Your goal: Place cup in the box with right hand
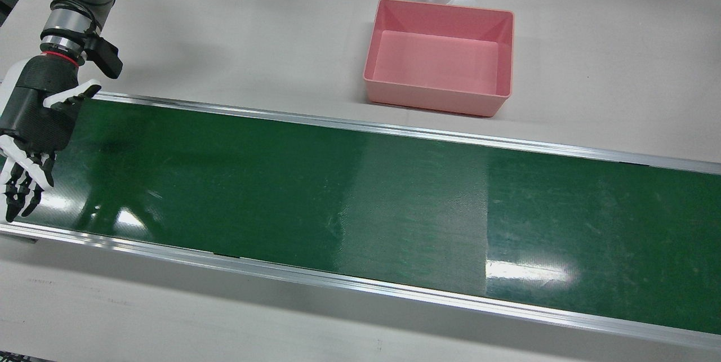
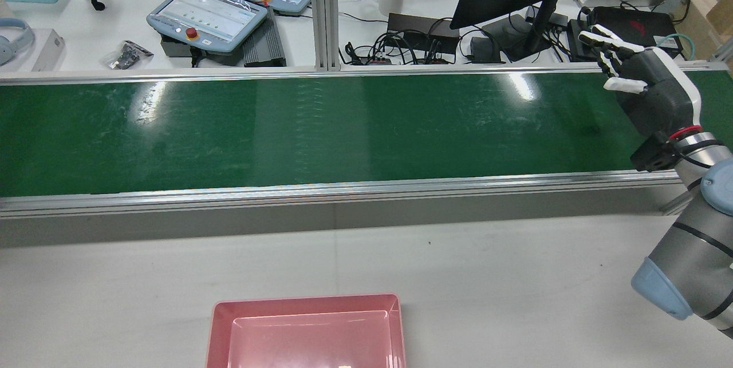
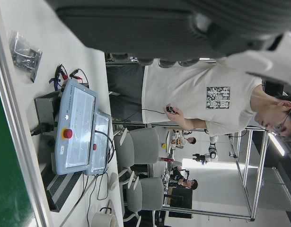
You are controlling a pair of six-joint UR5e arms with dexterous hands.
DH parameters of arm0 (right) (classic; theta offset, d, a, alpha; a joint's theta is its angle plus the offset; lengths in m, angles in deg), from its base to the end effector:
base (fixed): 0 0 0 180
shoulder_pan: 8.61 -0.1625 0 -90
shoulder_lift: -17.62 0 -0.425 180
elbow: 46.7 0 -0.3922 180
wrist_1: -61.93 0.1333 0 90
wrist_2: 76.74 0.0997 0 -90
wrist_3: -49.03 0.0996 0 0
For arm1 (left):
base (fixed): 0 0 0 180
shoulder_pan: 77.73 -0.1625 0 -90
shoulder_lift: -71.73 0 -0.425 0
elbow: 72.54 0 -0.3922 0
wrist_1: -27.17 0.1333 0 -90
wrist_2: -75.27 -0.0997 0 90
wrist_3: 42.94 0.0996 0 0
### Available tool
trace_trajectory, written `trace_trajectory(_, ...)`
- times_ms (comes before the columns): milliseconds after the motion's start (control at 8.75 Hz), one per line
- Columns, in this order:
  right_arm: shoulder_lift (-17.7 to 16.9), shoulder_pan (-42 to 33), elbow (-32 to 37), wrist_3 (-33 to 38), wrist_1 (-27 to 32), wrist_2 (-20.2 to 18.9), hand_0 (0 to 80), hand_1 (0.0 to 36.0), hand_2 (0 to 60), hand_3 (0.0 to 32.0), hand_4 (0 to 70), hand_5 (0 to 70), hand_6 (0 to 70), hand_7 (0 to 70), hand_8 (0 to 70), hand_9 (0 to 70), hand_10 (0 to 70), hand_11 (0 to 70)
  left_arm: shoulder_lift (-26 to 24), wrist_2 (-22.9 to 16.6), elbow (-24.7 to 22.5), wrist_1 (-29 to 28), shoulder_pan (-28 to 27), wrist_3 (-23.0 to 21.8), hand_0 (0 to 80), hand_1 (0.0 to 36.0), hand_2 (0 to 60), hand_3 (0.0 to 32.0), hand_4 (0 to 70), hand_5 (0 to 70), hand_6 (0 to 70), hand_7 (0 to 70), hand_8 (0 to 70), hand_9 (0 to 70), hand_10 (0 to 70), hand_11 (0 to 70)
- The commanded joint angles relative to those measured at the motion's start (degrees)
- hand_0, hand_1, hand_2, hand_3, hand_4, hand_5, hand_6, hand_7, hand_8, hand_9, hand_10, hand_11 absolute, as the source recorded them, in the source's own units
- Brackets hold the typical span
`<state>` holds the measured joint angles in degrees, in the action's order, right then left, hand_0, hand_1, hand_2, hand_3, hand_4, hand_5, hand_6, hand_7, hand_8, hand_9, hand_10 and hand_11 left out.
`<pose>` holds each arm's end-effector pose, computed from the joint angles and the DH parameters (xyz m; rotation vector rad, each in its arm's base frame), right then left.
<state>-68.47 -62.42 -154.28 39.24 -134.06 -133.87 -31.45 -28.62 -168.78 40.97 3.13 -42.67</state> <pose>-0.1362 -0.5035 0.5341 0.0699 -2.2250 2.0458 -0.0170 -0.5829 0.5357 -0.3973 2.0957 -1.8941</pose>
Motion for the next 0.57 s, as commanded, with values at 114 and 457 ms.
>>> trace_trajectory(114,-0.47,0.02,0.0,0.03,0.0,0.09,50.1,0.2,0.0,6.6,25.1,2.5,2.1,15.1,0.9,2.6,0.0,0.0,0.0,0.0,0.0,0.0,0.0,0.0,0.0,0.0,0.0,0.0,0.0,0.0,0.0,0.0,0.0,0.0,0.0,0.0)
trace_trajectory(457,-0.38,0.02,0.0,0.03,0.0,0.09,50.0,0.2,0.0,6.4,25.2,2.5,2.0,14.9,1.0,2.6,0.0,0.0,0.0,0.0,0.0,0.0,0.0,0.0,0.0,0.0,0.0,0.0,0.0,0.0,0.0,0.0,0.0,0.0,0.0,0.0)
